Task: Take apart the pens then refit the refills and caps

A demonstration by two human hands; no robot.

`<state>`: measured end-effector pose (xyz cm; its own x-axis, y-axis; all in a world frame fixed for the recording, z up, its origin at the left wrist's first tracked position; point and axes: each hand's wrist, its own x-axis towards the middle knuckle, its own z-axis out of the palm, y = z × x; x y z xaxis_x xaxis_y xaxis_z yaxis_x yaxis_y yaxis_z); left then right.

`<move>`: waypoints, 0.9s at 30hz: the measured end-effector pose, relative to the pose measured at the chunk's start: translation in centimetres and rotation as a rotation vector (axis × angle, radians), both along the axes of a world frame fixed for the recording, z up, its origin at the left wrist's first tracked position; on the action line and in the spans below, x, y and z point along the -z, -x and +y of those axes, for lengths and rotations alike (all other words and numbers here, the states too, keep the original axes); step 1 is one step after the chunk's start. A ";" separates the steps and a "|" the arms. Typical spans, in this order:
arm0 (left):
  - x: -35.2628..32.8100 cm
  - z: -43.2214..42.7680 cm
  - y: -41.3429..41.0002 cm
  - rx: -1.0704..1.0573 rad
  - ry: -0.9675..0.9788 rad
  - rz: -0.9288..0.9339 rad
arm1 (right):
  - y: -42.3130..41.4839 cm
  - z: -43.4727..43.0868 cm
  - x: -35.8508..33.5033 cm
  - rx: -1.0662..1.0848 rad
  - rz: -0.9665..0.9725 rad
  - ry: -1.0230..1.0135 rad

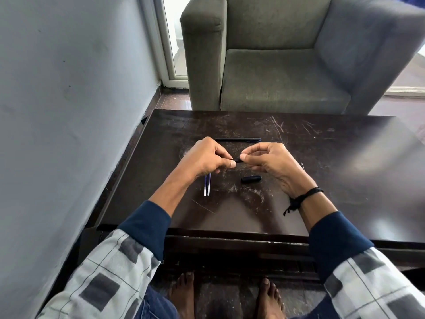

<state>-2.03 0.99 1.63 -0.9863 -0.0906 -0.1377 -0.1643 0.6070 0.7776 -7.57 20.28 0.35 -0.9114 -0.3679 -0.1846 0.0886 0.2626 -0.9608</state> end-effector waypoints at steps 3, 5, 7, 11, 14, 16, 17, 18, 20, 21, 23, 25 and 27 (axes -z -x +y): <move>0.0 0.0 -0.1 0.002 0.007 -0.001 | -0.1 -0.1 0.0 0.017 -0.015 0.009; 0.0 0.1 -0.1 0.003 0.005 -0.004 | -0.1 -0.1 -0.1 0.008 0.000 -0.005; 0.0 0.1 0.0 -0.002 0.000 -0.004 | 0.0 0.1 -0.2 -0.006 0.020 -0.009; 0.1 0.0 0.0 -0.019 -0.010 0.002 | 0.0 0.1 -0.2 -0.014 -0.012 0.041; 0.1 0.1 -0.1 -0.011 -0.003 -0.005 | -0.1 -0.1 -0.1 0.004 -0.019 0.017; 0.1 0.2 -0.1 -0.005 -0.008 -0.007 | -0.1 0.0 -0.1 0.004 0.004 -0.005; 0.1 0.2 -0.1 -0.004 -0.012 -0.006 | 0.0 0.1 -0.2 0.001 0.011 -0.001; 0.1 0.1 0.0 -0.005 -0.016 -0.006 | 0.0 0.2 -0.2 -0.004 0.014 0.012; 0.0 0.1 -0.1 -0.009 -0.016 -0.002 | 0.1 0.3 -0.3 -0.012 0.008 0.047; 0.0 0.1 -0.1 -0.010 -0.015 0.000 | 0.0 0.2 -0.3 -0.012 0.002 0.058; 0.0 0.1 -0.1 -0.007 -0.012 0.001 | -0.1 0.1 -0.1 0.004 -0.014 0.041; 0.1 0.2 -0.1 -0.009 -0.006 -0.005 | -0.1 -0.1 0.0 0.009 -0.019 0.000; 0.1 0.2 -0.1 -0.012 -0.002 -0.012 | -0.1 0.0 -0.1 0.003 -0.014 -0.011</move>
